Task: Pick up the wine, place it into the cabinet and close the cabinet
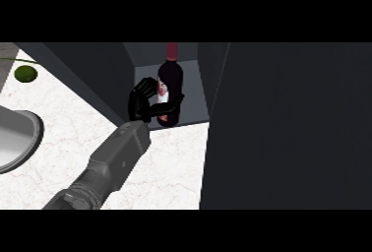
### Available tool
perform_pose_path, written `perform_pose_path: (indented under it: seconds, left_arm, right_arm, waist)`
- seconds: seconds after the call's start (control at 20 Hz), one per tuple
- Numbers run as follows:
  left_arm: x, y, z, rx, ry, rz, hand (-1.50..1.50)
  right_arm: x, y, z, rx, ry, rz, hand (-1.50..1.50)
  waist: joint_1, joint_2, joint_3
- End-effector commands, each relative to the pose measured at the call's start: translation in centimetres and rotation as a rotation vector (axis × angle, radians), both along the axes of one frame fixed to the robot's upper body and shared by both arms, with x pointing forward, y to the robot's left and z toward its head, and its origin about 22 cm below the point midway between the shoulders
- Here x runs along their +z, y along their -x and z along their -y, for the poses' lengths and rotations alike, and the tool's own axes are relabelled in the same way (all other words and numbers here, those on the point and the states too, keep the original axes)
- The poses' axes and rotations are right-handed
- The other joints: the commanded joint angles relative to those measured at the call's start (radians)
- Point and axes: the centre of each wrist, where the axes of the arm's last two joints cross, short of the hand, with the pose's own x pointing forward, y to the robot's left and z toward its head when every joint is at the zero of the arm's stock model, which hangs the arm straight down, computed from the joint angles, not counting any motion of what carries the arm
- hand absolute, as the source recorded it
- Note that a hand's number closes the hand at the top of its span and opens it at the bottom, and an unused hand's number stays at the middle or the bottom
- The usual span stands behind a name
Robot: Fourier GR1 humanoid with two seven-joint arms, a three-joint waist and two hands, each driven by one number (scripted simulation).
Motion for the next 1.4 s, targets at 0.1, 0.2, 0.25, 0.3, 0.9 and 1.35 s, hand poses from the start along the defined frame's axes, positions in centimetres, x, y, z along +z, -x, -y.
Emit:
perform_pose_path:
  seconds: [0.1,0.2,0.25,0.3,0.9,1.35]
  left_arm:
    - [-2.4,1.9,-1.0,0.019,-0.001,-0.036,1.50]
    - [-3.1,2.5,-1.3,0.025,-0.014,-0.032,1.50]
    - [-3.0,2.4,-1.3,0.025,-0.009,-0.045,1.50]
    - [-3.2,2.6,-1.3,0.049,-0.029,-0.042,1.50]
    - [-1.8,1.5,-0.4,0.046,-0.051,-0.015,1.50]
    - [2.4,-1.3,1.7,0.065,-0.035,0.009,1.50]
  right_arm:
    - [-0.1,0.8,0.2,0.030,0.011,0.002,-1.50]
    - [0.2,-0.5,0.0,0.026,-0.014,-0.016,-1.50]
    - [0.1,-0.1,0.0,0.028,-0.003,0.002,-1.50]
    - [-0.1,0.5,0.4,0.034,-0.030,-0.010,-1.50]
    - [-0.9,-0.3,1.0,0.016,-0.013,-0.023,-1.50]
    - [-0.8,0.5,1.1,0.035,-0.023,-0.006,-1.50]
  waist:
    - [-0.018,-0.003,0.000]
    - [-0.028,0.002,-0.002]
    - [-0.027,0.003,-0.002]
    - [-0.034,-0.003,-0.001]
    - [-0.014,0.003,0.000]
    - [-0.025,-0.002,0.001]
